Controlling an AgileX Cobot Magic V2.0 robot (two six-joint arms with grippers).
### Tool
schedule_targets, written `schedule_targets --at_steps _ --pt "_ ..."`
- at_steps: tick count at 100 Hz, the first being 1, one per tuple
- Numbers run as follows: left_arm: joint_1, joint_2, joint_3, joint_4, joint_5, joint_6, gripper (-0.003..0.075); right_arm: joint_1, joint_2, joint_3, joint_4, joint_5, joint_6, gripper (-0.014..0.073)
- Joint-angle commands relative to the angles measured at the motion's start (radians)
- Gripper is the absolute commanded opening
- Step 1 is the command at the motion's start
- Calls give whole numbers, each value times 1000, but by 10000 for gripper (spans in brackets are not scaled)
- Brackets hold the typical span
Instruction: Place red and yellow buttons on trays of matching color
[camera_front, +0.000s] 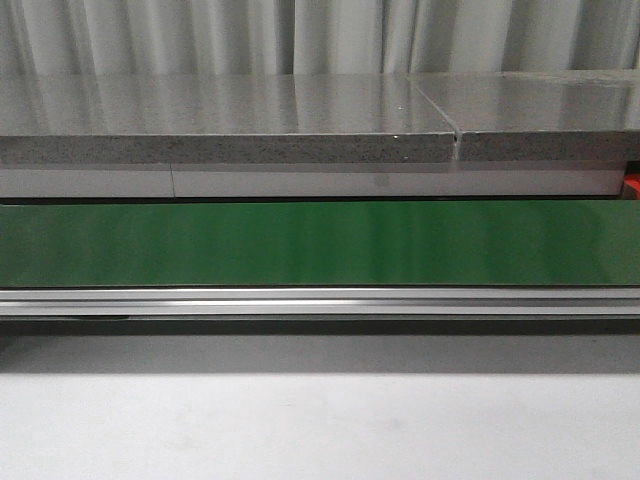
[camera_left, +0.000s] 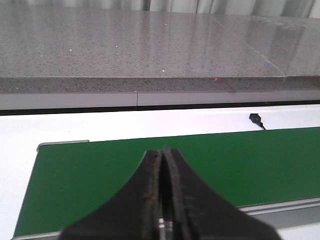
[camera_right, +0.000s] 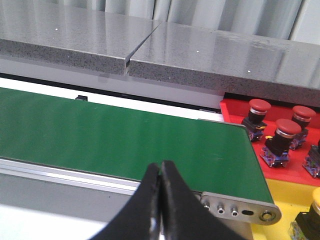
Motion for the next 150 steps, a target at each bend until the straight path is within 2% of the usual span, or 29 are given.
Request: schedule_targets --at_steps 1,47,66,77,120,150 --pt "-9 7 -26 -17 -71 0 -19 -2 -17 -10 -8 -82 1 -68" --pt "-9 7 -20 -10 -79 0 -19 -2 -17 -10 -8 -82 1 -68" --pt "-9 0 52 53 -317 -4 -19 -2 -17 -10 -8 -82 1 -68" --pt "-9 -31 103 106 -378 -19 -19 -2 -17 -10 -8 -82 1 -68" --pt "15 -270 321 351 -370 -270 -19 -2 -17 -10 -8 -82 1 -68" --pt "68 -419 443 355 -378 -299 -19 -2 -17 -10 -8 -82 1 -68"
